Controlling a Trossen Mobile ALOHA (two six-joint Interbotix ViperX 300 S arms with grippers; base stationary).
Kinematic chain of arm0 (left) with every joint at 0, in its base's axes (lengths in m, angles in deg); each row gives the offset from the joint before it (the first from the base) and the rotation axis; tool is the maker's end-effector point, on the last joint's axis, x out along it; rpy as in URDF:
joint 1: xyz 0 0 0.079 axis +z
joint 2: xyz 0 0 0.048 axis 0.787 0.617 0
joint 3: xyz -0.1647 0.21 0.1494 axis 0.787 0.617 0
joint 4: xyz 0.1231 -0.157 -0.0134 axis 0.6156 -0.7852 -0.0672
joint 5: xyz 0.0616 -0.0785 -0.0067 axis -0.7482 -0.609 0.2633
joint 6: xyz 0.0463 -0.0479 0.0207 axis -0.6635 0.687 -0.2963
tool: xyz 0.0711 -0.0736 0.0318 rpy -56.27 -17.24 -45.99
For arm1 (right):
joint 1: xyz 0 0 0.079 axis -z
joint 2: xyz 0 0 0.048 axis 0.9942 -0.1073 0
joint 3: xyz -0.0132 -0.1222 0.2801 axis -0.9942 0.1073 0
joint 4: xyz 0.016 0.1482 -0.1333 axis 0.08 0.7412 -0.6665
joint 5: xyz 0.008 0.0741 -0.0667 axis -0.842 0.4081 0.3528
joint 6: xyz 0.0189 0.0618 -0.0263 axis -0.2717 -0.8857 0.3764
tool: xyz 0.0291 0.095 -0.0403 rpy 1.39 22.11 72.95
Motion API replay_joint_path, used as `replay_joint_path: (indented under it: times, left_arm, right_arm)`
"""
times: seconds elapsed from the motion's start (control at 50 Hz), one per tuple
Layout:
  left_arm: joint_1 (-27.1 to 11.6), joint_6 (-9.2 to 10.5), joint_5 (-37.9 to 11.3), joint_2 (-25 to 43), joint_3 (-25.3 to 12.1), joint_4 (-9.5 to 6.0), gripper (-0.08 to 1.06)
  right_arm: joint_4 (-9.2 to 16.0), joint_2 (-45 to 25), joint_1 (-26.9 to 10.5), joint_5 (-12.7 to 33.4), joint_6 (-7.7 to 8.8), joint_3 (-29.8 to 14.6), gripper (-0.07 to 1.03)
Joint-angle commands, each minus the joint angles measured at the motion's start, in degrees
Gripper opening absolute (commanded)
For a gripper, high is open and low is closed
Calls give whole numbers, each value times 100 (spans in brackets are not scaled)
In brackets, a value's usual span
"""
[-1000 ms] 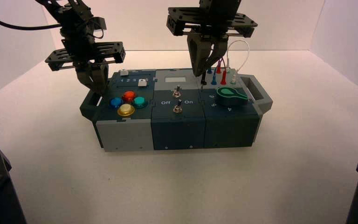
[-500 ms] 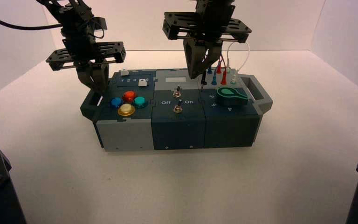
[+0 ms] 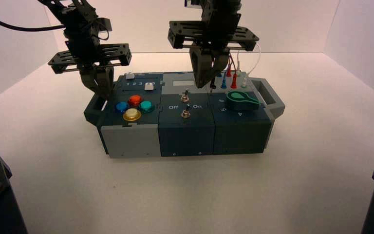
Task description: Flip the top switch off with the right gripper.
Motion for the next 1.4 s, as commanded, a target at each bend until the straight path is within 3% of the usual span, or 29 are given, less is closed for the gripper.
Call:
replay_joint_path:
  times: [0.02,0.24,0.92,1.4]
  left_arm:
    - [-70,-167,185,316,-9,26,-3]
    - [-70,-202,185,308,0,18,-3]
    - [-70,-211,185,308,18,18,-3]
    - [-70,-202,185,272,35,18,-3]
  right_arm:
    - [35,44,-26,-70,-62,-114,-2]
    - [35,0,0,-176,-141,-53,-2]
    - [-53,-167,114,-185,-123,-105,-2]
    - [-53,-396,-88,-149,-141,-352,-2]
